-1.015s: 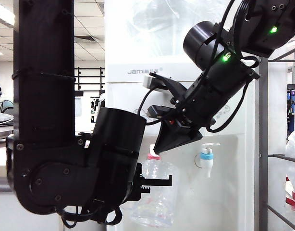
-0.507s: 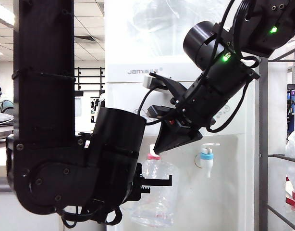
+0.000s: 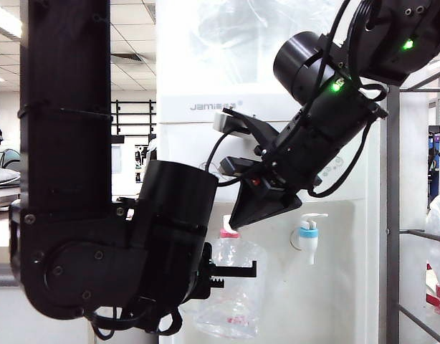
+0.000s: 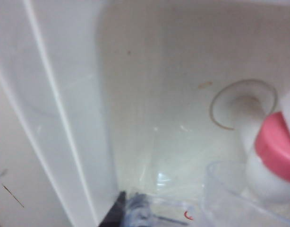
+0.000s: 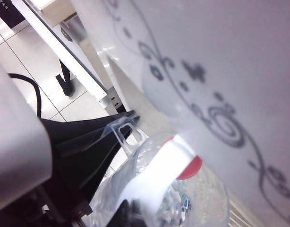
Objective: Pick up the plastic mug from the left desk, go to the hot water outlet of the water dispenser, press the vertical switch to get some water, then put the mug back on the desk.
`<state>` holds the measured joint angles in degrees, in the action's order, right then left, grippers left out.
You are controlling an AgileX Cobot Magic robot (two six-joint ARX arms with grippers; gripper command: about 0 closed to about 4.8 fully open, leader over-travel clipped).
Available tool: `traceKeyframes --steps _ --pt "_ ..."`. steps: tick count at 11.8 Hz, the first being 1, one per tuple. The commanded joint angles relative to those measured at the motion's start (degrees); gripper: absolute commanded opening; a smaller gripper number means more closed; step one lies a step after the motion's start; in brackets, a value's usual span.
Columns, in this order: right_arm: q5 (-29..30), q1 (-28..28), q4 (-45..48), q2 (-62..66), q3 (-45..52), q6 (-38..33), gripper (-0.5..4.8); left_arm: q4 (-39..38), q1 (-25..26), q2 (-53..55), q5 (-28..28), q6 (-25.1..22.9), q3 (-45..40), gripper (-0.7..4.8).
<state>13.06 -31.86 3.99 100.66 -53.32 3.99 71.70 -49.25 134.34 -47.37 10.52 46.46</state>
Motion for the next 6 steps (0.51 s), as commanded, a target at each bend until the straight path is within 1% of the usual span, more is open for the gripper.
traceKeyframes --steps 1,4,6 --pt "-4.0 1.0 0.5 0.0 -0.5 -2.2 -0.01 1.0 -0.1 -0.5 -0.2 0.4 0.2 -0.05" --pt "-4.0 1.0 -2.9 -6.1 -0.5 -2.3 -0.02 1.0 0.0 -0.5 -0.2 0.4 0.2 -0.05" --pt "-3.9 0.9 -9.6 -12.9 -0.3 -2.9 -0.02 1.0 0.0 -0.5 -0.2 0.4 0.2 -0.05"
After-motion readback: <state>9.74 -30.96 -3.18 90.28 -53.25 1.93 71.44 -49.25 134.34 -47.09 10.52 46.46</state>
